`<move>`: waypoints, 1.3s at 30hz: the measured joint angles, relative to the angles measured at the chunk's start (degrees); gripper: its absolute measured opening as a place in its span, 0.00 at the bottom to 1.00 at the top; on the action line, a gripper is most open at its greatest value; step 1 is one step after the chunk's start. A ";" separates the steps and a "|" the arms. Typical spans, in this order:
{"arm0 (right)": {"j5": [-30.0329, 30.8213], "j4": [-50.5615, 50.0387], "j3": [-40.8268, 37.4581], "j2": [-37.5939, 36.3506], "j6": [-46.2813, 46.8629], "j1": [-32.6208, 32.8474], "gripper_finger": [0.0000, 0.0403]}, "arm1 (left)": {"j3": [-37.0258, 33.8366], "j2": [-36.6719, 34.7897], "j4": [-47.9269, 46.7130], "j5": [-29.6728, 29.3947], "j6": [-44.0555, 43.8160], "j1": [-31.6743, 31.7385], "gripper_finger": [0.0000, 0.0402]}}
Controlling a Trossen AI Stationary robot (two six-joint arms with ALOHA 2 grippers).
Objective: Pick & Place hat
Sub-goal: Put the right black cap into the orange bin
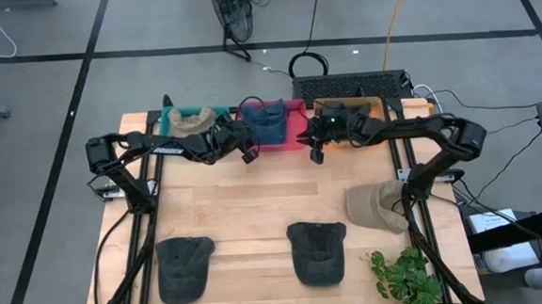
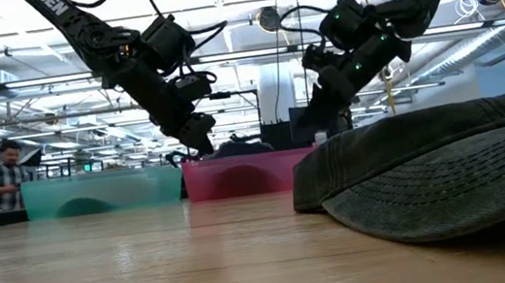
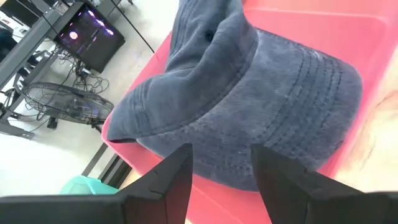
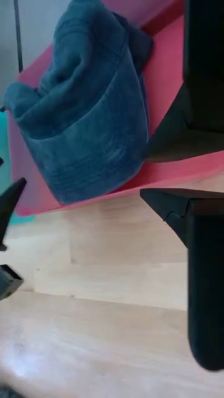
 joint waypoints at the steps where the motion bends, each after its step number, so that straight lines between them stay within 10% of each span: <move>1: -0.11 -0.17 0.00 -0.50 0.42 0.00 0.14 | 0.00 -0.31 -0.33 0.00 0.02 -0.09 0.44; 21: -0.49 6.73 0.00 -8.52 -2.73 0.98 0.14 | 0.04 -16.92 -2.47 0.33 -2.02 -5.27 0.44; 39: 1.42 -10.64 -0.72 -13.74 8.82 29.94 0.14 | 0.00 -22.94 -5.88 12.01 -0.25 -10.46 0.44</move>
